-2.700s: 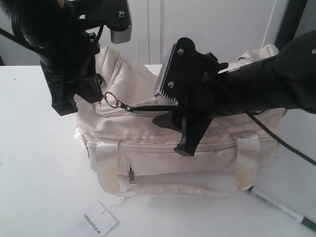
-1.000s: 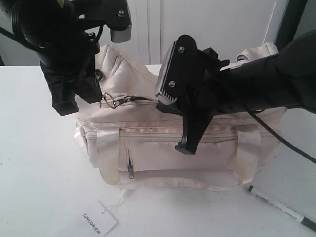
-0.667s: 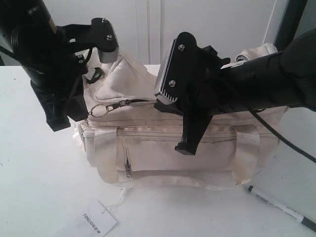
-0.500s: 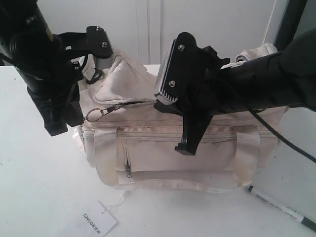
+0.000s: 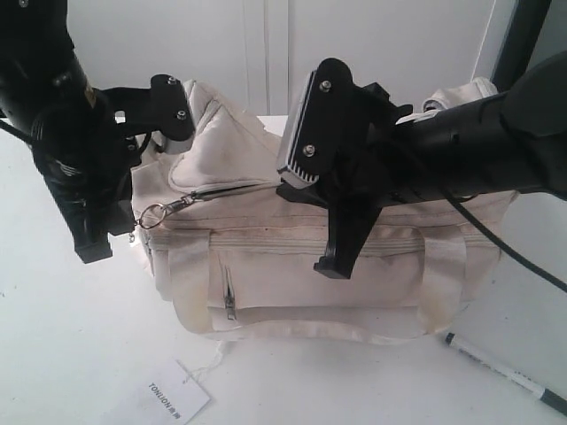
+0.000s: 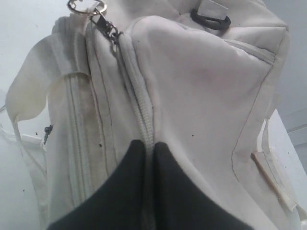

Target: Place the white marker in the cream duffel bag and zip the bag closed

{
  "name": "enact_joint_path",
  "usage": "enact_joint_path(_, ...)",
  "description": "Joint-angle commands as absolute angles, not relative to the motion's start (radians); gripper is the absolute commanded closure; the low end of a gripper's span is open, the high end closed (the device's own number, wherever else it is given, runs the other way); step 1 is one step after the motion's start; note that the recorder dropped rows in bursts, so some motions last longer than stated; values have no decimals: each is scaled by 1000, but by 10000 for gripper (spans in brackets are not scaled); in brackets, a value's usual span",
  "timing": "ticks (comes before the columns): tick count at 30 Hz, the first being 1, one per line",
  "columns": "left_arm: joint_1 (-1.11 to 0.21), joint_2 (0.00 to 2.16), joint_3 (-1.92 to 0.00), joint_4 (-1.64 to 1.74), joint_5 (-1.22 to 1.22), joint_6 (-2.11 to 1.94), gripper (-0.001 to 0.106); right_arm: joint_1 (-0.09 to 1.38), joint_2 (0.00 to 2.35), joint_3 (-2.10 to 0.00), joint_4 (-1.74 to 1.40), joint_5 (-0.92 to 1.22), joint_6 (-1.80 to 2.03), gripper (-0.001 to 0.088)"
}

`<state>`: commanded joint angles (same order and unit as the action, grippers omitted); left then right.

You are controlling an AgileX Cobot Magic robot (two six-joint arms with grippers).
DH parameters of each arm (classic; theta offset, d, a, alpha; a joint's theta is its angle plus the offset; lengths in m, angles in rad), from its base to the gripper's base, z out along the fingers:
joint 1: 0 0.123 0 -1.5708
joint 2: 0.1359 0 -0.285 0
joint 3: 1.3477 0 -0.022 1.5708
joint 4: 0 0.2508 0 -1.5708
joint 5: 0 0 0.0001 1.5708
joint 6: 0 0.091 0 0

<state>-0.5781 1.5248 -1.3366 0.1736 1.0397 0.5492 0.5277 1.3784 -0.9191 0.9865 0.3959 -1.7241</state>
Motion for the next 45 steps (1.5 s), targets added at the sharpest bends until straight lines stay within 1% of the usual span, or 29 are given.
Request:
enact_joint_path(7, -578, 1525, -1337, 211, 986, 549, 1053, 528, 1378, -919, 982, 396, -1724, 868)
enact_joint_path(14, -578, 1525, -1337, 285, 969, 521, 1053, 528, 1378, -919, 891, 398, -1667, 868)
enact_joint_path(45, -578, 1527, -1337, 454, 908, 433, 1053, 528, 1378, -919, 877, 448, -1653, 868)
